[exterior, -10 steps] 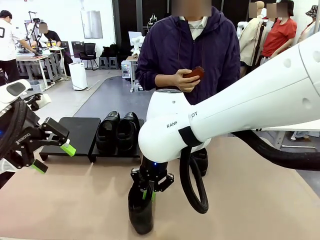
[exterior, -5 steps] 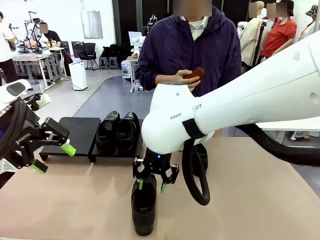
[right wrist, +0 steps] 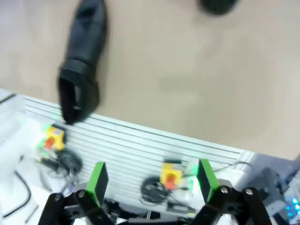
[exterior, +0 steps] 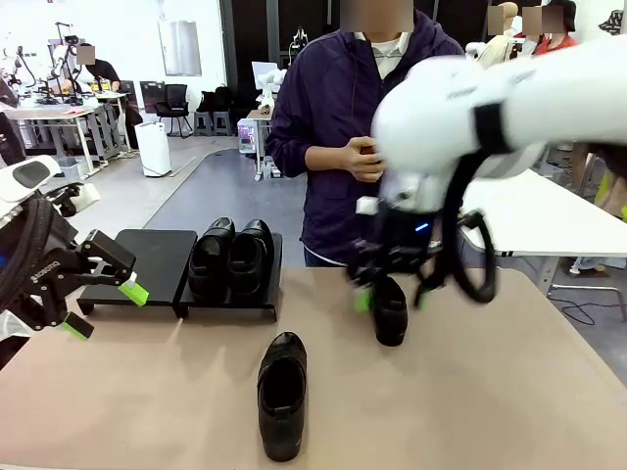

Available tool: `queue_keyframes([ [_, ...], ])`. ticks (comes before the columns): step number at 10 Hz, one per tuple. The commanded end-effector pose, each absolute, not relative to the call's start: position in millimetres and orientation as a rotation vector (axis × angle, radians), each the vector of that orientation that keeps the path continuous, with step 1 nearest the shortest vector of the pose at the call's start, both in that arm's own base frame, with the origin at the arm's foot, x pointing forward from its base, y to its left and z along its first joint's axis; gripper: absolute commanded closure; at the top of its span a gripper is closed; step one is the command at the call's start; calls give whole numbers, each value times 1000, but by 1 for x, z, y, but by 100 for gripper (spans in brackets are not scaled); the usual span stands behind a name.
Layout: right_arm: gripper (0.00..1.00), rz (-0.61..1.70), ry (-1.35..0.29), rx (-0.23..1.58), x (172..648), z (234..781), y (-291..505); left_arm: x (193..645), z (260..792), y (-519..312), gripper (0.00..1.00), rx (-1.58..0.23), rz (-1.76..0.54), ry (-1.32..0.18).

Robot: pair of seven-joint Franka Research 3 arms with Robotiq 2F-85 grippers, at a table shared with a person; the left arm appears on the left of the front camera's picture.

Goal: Organize the shoes by placing them on the stand.
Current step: Pick up one Shoe and place it in the middle of the table.

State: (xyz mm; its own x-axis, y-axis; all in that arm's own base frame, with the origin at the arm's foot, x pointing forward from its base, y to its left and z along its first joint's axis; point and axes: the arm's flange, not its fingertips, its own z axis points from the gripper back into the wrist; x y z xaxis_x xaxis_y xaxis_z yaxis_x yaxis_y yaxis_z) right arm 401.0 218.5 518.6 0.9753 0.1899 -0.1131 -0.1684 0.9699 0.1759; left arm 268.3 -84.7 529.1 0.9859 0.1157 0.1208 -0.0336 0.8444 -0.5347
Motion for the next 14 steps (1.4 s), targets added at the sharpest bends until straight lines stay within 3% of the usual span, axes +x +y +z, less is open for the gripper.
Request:
queue_keyframes([
  [1,0,238,96,218,431,543,146,266,526,-83,0,-570,73,-149],
  [4,0,246,-81,475,422,556,25,266,526,-83,0,-570,73,-149],
  [7,0,163,-286,595,372,536,-27,266,526,-83,0,-570,73,-149],
  [10,0,143,-300,601,338,507,-43,266,526,-83,0,-570,73,-149],
  [12,0,239,-183,504,349,497,-35,266,526,-83,0,-570,73,-149],
  [14,0,136,-251,593,336,504,-40,266,526,-83,0,-570,73,-149],
])
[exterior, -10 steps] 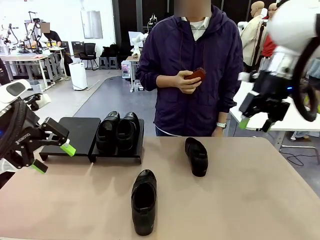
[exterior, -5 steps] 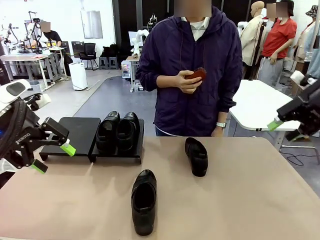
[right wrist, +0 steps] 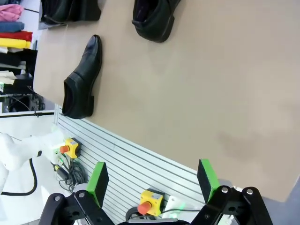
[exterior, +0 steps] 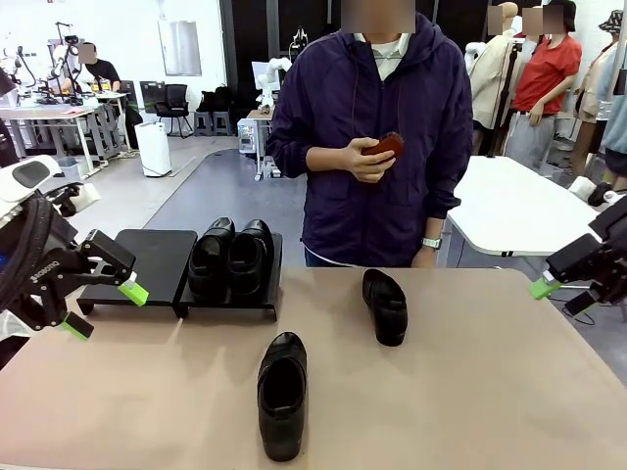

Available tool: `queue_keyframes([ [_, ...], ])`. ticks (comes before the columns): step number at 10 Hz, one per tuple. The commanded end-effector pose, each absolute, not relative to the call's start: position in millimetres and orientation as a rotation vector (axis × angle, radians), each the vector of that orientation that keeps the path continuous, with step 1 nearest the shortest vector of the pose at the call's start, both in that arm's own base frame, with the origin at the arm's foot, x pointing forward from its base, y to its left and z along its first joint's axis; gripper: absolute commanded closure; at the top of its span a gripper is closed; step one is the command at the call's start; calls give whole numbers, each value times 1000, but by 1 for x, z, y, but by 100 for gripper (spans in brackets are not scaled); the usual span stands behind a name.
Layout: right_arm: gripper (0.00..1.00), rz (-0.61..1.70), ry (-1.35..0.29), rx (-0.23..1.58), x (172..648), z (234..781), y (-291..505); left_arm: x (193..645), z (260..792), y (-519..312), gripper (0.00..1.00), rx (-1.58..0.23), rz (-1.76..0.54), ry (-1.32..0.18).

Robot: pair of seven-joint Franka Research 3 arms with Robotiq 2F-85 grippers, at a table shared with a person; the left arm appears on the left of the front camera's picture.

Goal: Organize the shoes by placing them on the stand.
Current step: Pick up one Shoe and place it in the middle of the table, then place the Shoe from the middle of the table onto the Shoes Stand.

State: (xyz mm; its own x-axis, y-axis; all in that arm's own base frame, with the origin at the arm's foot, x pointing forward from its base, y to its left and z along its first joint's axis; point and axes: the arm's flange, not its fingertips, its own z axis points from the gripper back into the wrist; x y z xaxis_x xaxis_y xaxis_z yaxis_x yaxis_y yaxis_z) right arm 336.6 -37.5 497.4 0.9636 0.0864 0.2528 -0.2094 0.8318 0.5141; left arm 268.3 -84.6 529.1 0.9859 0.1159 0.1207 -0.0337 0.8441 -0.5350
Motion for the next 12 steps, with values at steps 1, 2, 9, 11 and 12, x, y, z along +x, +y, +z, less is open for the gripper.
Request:
queue_keyframes([
  [1,0,136,-251,593,336,504,-40,266,526,-83,0,-570,73,-149],
  [2,0,136,-251,593,336,504,-40,266,526,-83,0,-570,73,-149],
  [9,0,136,-251,593,336,504,-40,266,526,-83,0,-570,73,-149],
  [11,0,136,-251,593,336,504,-40,266,526,-83,0,-570,73,-149],
  [12,0,136,-251,593,336,504,-40,268,529,-85,0,-561,79,-151],
])
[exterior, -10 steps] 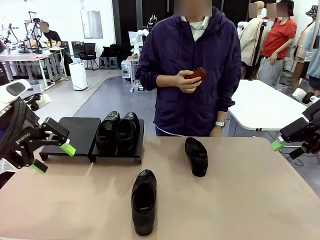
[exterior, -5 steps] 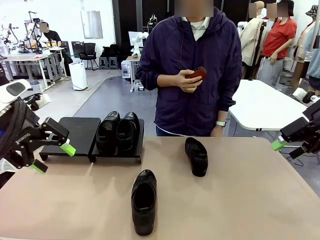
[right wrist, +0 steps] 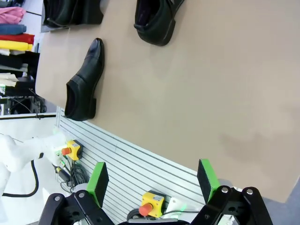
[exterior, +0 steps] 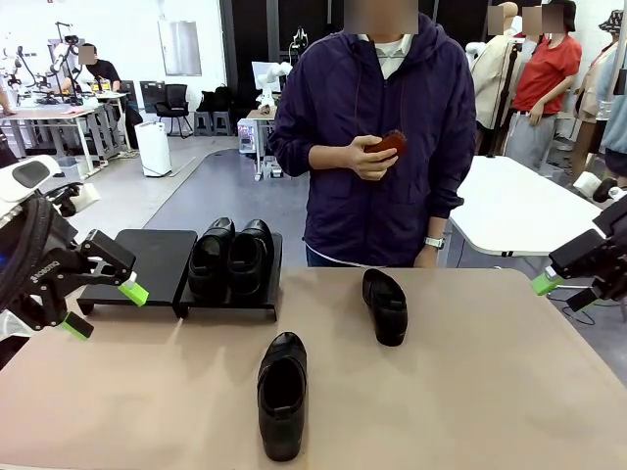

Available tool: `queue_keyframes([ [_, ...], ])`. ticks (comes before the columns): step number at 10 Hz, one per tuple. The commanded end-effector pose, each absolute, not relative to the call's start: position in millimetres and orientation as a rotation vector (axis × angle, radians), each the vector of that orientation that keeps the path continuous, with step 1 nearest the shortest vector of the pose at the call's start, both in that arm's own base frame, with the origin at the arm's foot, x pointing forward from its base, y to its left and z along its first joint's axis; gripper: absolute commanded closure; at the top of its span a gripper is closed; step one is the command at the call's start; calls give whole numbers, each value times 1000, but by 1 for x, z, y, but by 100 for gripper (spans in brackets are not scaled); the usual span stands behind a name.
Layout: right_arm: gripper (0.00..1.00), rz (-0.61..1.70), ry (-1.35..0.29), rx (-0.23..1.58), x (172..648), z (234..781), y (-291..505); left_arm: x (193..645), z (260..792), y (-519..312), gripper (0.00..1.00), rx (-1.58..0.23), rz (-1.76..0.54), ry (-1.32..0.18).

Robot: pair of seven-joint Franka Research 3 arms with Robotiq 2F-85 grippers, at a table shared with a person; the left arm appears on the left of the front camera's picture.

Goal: Organize the shoes by placing them on the stand.
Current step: Place the Shoe from the middle of the table onto the Shoes Stand.

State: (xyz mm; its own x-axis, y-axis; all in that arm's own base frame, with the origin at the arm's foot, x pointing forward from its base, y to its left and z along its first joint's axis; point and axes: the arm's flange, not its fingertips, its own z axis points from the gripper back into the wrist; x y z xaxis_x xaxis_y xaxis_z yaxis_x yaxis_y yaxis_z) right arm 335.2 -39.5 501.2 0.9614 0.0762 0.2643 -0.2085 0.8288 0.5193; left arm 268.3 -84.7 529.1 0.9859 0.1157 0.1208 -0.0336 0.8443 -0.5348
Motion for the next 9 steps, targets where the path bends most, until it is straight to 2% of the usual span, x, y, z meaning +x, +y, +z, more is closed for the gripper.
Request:
queue_keyframes([
  [1,0,136,-251,593,336,504,-40,261,537,-118,0,-601,57,-134],
  [3,0,136,-251,593,336,504,-40,255,546,-224,0,-396,159,-25],
  [4,0,136,-251,593,336,504,-40,262,544,-285,0,-375,94,-42],
  [6,0,136,-251,593,336,504,-40,297,523,-372,0,-177,78,-108],
  [9,0,136,-251,593,336,504,-40,354,484,-431,0,-65,31,-183],
])
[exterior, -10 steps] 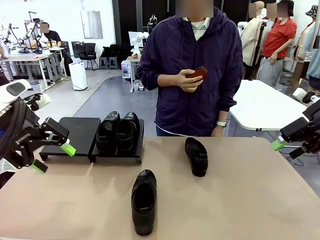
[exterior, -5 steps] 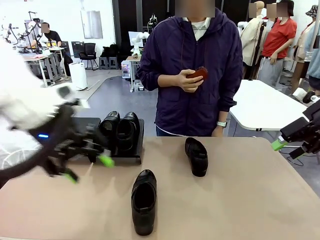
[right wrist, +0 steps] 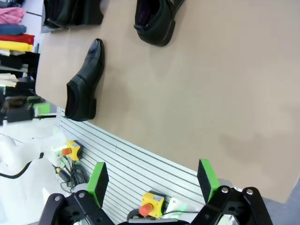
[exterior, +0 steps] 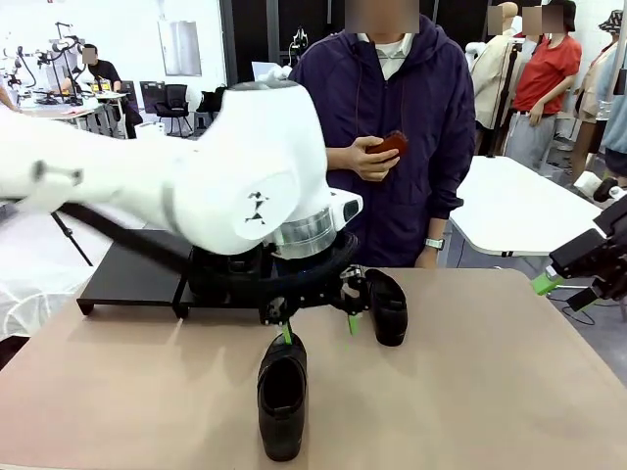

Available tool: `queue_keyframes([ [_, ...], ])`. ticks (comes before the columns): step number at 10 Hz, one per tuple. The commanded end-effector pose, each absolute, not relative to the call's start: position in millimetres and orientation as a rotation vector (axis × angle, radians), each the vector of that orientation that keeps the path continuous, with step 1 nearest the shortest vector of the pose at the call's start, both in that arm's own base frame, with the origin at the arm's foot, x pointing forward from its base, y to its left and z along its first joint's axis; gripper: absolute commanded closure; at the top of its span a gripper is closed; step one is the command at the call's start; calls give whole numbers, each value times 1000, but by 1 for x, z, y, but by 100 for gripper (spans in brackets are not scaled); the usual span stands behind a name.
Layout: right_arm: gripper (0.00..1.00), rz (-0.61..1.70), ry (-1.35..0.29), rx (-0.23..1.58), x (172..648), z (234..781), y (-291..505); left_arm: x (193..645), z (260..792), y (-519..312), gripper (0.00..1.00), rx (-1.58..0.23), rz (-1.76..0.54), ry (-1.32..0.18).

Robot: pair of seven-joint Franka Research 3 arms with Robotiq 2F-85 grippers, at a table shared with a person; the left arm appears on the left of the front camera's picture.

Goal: Organize the shoes by placing them on the stand.
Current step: Place the Shoe from the middle of the table onto the Shoes Stand.

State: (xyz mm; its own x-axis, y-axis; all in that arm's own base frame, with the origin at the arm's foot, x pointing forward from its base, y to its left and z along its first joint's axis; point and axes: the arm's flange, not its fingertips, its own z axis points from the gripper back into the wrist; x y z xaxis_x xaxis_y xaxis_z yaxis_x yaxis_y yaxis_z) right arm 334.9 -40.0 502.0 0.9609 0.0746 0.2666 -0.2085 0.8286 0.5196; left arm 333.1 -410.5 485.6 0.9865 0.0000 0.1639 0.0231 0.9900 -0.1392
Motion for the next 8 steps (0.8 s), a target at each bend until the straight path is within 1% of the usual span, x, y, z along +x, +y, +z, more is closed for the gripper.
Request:
queue_keyframes([
  [1,0,136,-251,593,336,504,-40,360,480,-428,0,-24,73,-209],
  [2,0,136,-251,593,336,504,-40,363,482,-428,0,-4,116,-232],
  [3,0,136,-251,593,336,504,-40,354,473,-409,0,-85,5,-190],
  [6,0,136,-251,593,336,504,-40,354,473,-409,0,-85,5,-190],
  [7,0,136,-251,593,336,504,-40,357,470,-413,0,-63,24,-199],
  [8,0,136,-251,593,336,504,-40,355,458,-417,0,-51,-2,-176],
])
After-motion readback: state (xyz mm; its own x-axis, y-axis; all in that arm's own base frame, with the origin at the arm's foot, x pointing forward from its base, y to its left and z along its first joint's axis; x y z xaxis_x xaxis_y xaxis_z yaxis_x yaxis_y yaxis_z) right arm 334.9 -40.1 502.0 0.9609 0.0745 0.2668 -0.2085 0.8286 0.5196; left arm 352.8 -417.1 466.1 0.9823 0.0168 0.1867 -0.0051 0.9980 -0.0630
